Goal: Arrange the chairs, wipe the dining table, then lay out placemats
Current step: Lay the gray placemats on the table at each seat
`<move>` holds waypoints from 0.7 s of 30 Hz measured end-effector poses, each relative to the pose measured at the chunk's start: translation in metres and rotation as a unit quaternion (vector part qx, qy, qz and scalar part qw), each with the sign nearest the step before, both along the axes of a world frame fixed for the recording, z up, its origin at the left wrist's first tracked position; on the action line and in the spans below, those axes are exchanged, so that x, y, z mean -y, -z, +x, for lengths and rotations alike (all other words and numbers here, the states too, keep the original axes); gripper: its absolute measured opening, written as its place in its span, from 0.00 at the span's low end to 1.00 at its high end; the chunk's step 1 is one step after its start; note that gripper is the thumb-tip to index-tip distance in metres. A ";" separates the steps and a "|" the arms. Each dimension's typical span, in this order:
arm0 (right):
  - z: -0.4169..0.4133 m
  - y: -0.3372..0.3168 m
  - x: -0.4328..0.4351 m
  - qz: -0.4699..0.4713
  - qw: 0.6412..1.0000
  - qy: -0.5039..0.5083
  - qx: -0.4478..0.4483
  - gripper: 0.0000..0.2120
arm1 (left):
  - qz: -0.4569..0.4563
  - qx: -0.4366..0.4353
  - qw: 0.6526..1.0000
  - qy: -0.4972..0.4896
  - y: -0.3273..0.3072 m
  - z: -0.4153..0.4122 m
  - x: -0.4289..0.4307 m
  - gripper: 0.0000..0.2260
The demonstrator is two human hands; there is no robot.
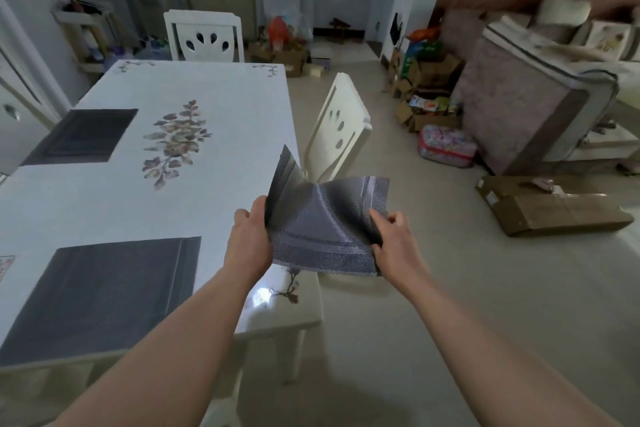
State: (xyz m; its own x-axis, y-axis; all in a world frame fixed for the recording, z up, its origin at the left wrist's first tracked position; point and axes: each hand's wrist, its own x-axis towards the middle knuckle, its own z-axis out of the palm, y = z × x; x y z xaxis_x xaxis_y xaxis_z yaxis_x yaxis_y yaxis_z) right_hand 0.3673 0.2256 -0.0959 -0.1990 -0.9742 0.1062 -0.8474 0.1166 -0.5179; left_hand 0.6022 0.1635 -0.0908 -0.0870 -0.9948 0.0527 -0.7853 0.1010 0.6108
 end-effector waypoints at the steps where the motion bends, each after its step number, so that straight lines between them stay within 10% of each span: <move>1: -0.005 -0.001 0.005 0.003 1.000 -0.002 -0.004 0.30 | 0.002 0.003 1.000 -0.001 0.000 -0.005 0.005 0.23; 21: -0.067 -0.016 0.269 0.045 0.993 -0.105 -0.028 0.30 | -0.003 -0.016 0.992 -0.127 -0.002 -0.056 0.216 0.18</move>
